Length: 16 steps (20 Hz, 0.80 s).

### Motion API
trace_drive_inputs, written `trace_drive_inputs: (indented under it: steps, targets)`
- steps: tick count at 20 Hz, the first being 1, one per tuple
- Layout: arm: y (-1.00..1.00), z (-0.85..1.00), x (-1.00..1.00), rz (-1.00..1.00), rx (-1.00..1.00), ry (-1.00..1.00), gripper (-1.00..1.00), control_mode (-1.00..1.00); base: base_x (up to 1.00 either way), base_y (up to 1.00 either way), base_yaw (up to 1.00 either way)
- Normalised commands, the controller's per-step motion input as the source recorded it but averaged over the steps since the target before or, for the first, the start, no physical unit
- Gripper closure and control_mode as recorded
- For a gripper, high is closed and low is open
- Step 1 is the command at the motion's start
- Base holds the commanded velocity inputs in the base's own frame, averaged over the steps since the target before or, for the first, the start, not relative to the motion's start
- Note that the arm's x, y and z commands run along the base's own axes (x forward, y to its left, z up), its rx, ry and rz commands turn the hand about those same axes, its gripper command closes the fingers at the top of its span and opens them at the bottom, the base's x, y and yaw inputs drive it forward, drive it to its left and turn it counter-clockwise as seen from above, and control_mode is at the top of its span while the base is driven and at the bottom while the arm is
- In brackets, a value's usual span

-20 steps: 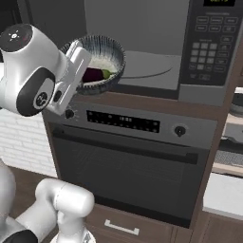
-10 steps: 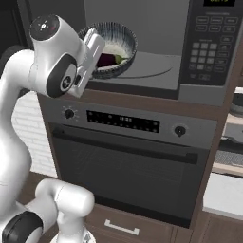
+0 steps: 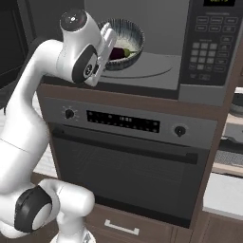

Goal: Pick the eggplant from the sink and place it in the bowl. Then pick the bowl and place it in the microwave. Then close the microwave door and press the start button.

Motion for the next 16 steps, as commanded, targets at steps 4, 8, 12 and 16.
trace_drive_inputs:
  steps: [4, 8, 12, 16]
  targets:
    - [-0.10, -0.08, 0.67, 0.04, 0.00, 0.03, 1.00, -1.00, 0.00, 0.00, 0.00]
    - [-0.13, -0.14, 0.58, 0.03, 0.00, 0.08, 1.00, -1.00, 0.00, 0.00, 0.00]
    - [-0.12, -0.17, 0.52, 0.01, 0.00, 0.06, 1.00, -1.00, 0.00, 0.00, 0.00]
    - [-0.09, -0.03, 0.26, 0.03, 0.00, 0.04, 1.00, -1.00, 0.00, 0.00, 0.00]
